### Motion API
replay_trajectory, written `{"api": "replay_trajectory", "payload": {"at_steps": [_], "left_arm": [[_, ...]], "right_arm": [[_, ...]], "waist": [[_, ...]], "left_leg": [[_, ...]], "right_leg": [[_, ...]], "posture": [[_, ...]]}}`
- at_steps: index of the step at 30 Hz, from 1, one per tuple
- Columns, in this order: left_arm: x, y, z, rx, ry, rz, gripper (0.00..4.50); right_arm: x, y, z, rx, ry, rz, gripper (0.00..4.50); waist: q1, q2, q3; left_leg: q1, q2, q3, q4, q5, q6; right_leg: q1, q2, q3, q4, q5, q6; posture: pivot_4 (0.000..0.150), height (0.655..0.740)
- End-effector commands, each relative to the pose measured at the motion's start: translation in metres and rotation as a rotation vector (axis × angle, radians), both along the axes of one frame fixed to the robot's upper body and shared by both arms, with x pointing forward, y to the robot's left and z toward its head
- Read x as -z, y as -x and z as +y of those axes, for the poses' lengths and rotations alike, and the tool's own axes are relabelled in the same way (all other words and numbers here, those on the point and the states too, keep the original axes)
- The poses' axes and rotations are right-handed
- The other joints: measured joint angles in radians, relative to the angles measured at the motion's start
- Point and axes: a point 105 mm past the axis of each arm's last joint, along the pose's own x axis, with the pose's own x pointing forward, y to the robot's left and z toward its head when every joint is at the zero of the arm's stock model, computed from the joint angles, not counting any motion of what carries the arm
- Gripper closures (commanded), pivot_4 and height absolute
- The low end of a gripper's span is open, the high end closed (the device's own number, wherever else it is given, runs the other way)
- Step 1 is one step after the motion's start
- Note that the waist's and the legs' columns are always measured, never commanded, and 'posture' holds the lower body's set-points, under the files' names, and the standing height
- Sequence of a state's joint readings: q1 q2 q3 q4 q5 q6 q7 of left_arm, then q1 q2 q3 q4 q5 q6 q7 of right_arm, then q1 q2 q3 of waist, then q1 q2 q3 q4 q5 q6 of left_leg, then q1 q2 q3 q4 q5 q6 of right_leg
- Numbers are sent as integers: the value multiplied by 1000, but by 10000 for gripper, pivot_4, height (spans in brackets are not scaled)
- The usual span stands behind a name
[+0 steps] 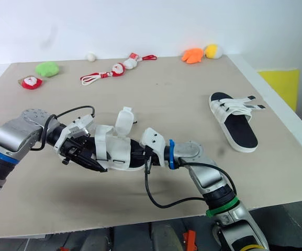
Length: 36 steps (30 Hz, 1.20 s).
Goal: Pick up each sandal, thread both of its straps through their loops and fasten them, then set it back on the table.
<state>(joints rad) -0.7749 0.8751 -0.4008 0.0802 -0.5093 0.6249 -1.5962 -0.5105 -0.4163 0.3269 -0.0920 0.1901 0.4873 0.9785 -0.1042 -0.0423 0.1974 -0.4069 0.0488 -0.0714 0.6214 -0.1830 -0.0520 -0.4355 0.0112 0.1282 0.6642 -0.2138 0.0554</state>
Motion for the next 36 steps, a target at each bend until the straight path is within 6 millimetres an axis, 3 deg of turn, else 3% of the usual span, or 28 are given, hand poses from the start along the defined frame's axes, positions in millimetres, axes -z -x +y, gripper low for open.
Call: {"api": "replay_trajectory", "payload": {"at_steps": [1, 2, 5, 12, 19, 23, 30, 34, 36], "left_arm": [[-11, 0, 4, -60, 29, -41, 6104], [-17, 2, 6, -89, 63, -43, 822], [-33, 11, 15, -174, 150, -25, 305], [-40, 41, 20, -305, 264, 42, 305], [-19, 45, 44, -458, 216, 53, 305], [-12, 36, 61, -549, 203, 34, 305], [12, 32, 77, -591, 120, 30, 305], [17, 37, 74, -565, 127, 67, 305], [23, 42, 62, -522, 149, 101, 305]], "right_arm": [[4, 3, 2, -15, 12, 17, 45000], [5, 3, 2, -14, 11, 18, 45000], [6, 5, 1, -10, 8, 25, 45000], [11, 9, 3, -28, 13, 39, 45000], [7, 6, 5, -29, 11, 28, 45000], [7, 6, 4, -31, 11, 30, 45000], [8, 6, 4, -34, 13, 30, 45000], [8, 8, 5, -36, 11, 29, 45000], [9, 9, 5, -38, 12, 30, 45000]], "waist": [[0, 0, 0], [0, 0, 0], [-2, 0, 0], [-1, 0, 0], [-2, 0, 0], [-2, 0, 0], [-1, -1, -1], [-1, -1, -1], [-1, -1, -1]], "left_leg": [[0, 0, 0, 0, 0, 0], [0, 0, 0, 1, 0, 0], [0, 0, 0, 1, 0, 0], [0, 1, 1, 0, 0, 0], [1, 1, 1, -1, 0, 0], [2, 1, 1, -1, 0, 0], [1, 1, 1, -1, 0, -1], [1, 1, 1, -1, 0, -1], [1, 1, 2, -1, 0, -1]], "right_leg": [[0, 0, 0, 0, 0, 0], [0, 0, 0, 0, 0, 0], [0, 0, 0, 0, 1, 1], [0, 0, 0, 1, 0, -1], [-1, 0, 0, 1, 0, -1], [-1, 0, 0, 1, 0, -1], [-1, 0, 0, 0, 0, -1], [-2, 0, 0, 0, 0, -1], [-2, 0, 0, 0, 0, -1]], "posture": [[1500, 7400], [1500, 7400], [1500, 7400], [1500, 7400], [1500, 7400], [1500, 7400], [1500, 7400], [1500, 7400], [1500, 7400]]}}
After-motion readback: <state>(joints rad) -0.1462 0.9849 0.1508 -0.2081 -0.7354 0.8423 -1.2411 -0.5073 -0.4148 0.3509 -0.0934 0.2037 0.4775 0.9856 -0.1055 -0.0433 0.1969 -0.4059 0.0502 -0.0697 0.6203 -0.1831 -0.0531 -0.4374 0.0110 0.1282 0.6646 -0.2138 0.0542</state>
